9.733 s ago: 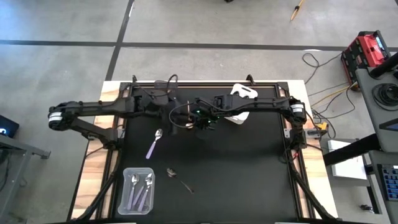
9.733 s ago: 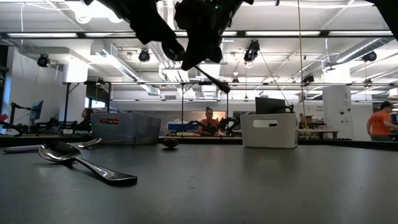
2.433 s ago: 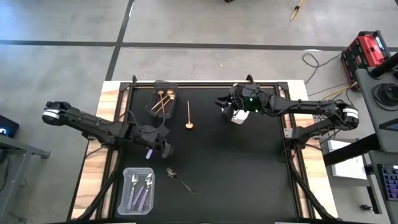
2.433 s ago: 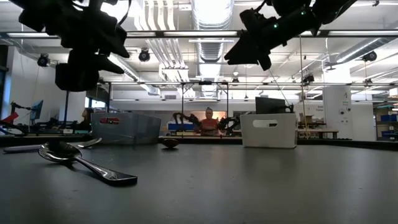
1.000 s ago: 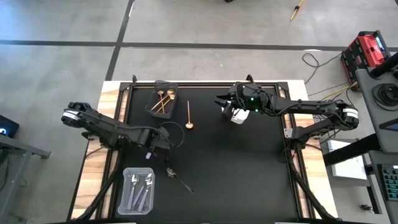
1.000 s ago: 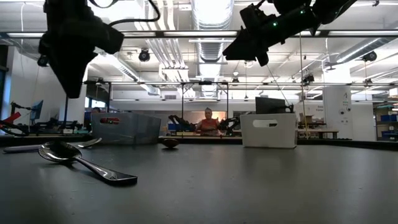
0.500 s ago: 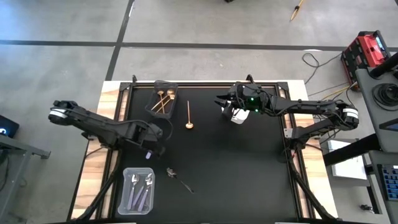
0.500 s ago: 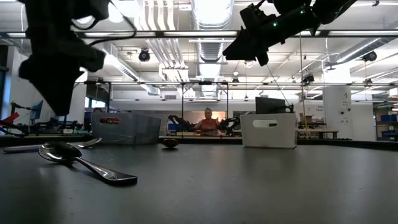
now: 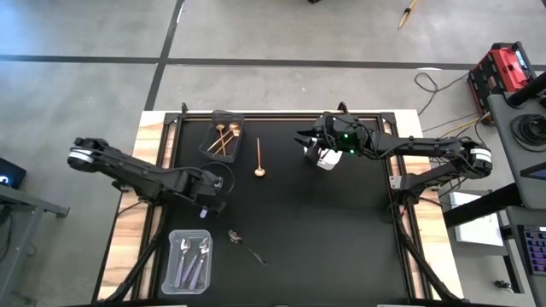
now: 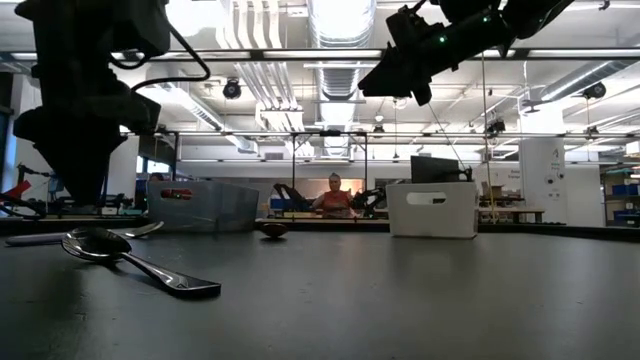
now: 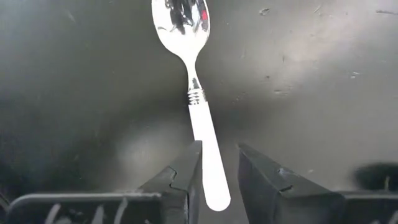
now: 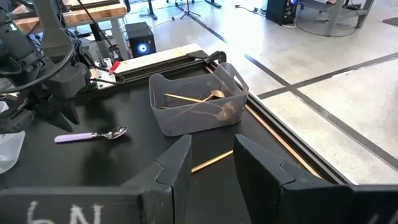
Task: Sort silverware by color (type)
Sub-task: Put the purple spoon into the transparent bin
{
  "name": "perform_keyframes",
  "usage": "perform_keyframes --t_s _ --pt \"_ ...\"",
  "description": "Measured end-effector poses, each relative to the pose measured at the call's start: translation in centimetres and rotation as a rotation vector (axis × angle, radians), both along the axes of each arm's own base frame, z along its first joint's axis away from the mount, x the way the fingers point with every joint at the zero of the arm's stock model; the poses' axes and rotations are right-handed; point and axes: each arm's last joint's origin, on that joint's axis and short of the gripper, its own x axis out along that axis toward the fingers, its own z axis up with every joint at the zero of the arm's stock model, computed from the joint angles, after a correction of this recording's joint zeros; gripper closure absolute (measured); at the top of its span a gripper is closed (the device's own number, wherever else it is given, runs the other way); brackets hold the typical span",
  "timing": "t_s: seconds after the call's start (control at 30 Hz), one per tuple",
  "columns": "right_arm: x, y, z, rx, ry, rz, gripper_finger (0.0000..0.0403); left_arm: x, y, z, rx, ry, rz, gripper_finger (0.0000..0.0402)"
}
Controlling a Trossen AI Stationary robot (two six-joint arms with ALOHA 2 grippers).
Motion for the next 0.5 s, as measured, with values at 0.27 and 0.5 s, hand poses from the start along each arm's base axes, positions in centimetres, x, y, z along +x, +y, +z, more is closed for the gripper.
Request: perform_keyframes --t_s 0.27,0.5 --pt "0.0 0.0 0.0 0.000 0.000 0.000 0.0294 0.6 -0.1 -0.8 0.027 0.019 -0.004 0.0269" --pt "0.0 0.0 0.0 -0.001 0.000 0.000 0.0294 0.9 -0.1 -1.3 0.053 0.040 -0.005 0.0211"
